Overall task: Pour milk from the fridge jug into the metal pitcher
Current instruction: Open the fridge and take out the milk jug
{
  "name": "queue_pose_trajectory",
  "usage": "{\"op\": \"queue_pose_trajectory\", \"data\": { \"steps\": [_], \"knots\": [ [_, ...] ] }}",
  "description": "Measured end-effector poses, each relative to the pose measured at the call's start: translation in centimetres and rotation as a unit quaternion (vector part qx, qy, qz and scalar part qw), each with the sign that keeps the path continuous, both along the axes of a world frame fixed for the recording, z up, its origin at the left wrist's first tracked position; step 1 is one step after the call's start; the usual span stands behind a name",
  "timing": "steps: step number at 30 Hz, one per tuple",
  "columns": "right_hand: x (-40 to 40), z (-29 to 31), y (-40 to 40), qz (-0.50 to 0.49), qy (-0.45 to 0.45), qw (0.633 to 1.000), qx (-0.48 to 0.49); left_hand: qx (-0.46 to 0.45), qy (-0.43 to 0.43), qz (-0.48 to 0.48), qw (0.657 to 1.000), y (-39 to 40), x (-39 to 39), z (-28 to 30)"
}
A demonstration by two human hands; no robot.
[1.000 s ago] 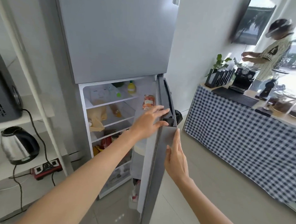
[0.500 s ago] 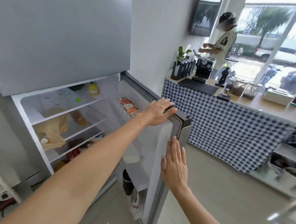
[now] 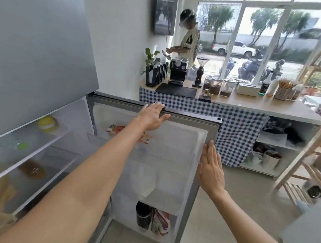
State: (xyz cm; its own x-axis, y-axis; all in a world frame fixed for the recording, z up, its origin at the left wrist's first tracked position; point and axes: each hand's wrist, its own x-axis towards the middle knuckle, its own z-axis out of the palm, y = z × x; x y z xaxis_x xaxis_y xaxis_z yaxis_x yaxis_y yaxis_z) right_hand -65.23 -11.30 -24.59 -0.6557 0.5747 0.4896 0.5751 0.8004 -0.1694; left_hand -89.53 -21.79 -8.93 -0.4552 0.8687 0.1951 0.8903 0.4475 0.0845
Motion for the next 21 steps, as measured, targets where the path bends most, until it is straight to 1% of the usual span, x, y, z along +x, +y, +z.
{"op": "queue_pose_trajectory", "data": {
  "steps": [3, 7, 14, 21],
  "knots": [
    [-1.2, 0.9, 2.0, -0.033, -0.036, 0.999, -0.021, 0.002, 0.000, -0.006, 1.000, 1.6, -0.8, -0.3],
    [-2.8, 2.4, 4.1, -0.045, -0.085, 0.994, -0.052, 0.003, -0.019, -0.007, 1.000, 3.8, -2.1, -0.1],
    [-5.6, 3.4, 7.0, -0.064, -0.085, 0.990, -0.090, -0.013, 0.007, -0.005, 1.000, 5.8, -4.0, -0.1],
    [-6.4, 3.1, 8.2, -0.067, -0.089, 0.989, -0.094, -0.028, 0.028, -0.010, 0.999, 6.2, -4.7, -1.1]
  ]
}}
